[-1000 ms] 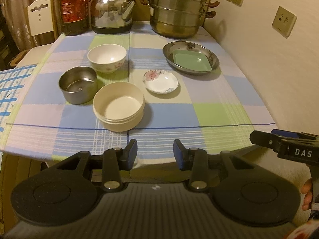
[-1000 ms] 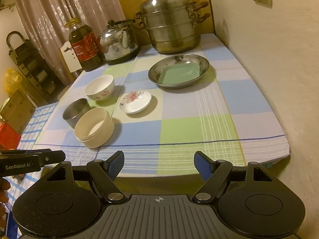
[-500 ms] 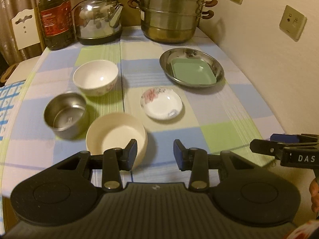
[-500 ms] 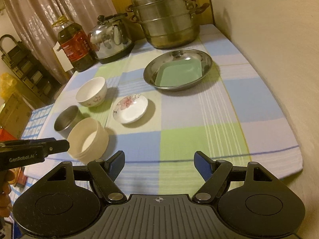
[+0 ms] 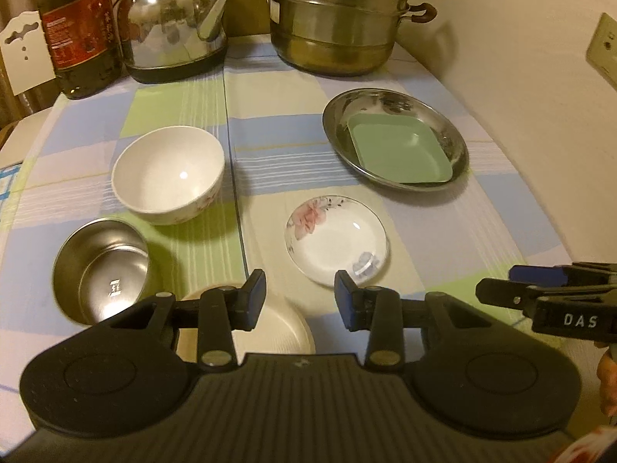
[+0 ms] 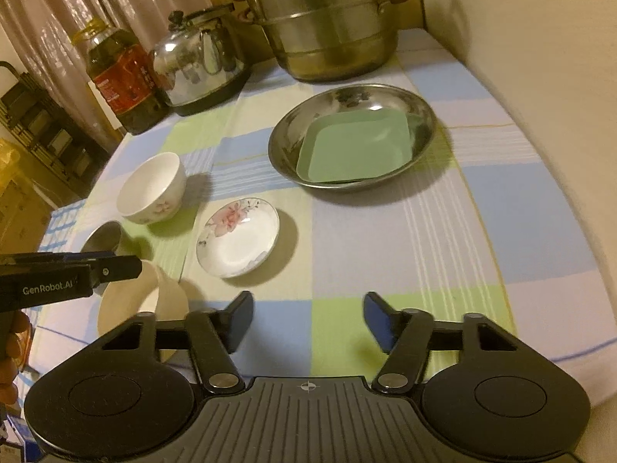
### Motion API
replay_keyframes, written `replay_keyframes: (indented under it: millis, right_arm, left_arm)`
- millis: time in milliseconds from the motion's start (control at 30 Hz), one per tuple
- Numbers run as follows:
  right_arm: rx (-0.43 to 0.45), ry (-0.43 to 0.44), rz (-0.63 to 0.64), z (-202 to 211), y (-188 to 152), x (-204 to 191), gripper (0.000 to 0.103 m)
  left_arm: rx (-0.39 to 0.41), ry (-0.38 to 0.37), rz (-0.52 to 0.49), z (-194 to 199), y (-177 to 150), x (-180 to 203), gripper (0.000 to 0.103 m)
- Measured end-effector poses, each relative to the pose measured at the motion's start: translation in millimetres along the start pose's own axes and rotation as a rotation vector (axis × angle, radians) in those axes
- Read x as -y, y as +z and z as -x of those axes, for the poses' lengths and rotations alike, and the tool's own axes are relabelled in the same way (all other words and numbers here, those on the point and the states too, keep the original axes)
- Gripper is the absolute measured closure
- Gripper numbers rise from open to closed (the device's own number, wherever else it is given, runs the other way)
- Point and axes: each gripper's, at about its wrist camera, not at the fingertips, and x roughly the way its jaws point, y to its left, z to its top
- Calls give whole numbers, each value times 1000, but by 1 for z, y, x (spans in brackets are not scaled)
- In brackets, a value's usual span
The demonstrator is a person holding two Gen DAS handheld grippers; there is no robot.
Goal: Organize plates and bowls
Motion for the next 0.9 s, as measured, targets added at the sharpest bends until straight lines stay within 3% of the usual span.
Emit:
replay_keyframes:
  millis: [267, 700, 900]
  right_arm:
    - [-4, 34, 30, -36, 19, -8, 63]
    - [-46, 23, 23, -94, 42, -18, 71]
    - [-73, 19, 5, -106, 41, -18, 79]
  left_arm:
    - [-51, -25, -3, -41, 24, -10, 72]
    - [-160, -79, -25, -96, 40, -25, 83]
    - [-193, -91, -39, -111, 44, -28, 83]
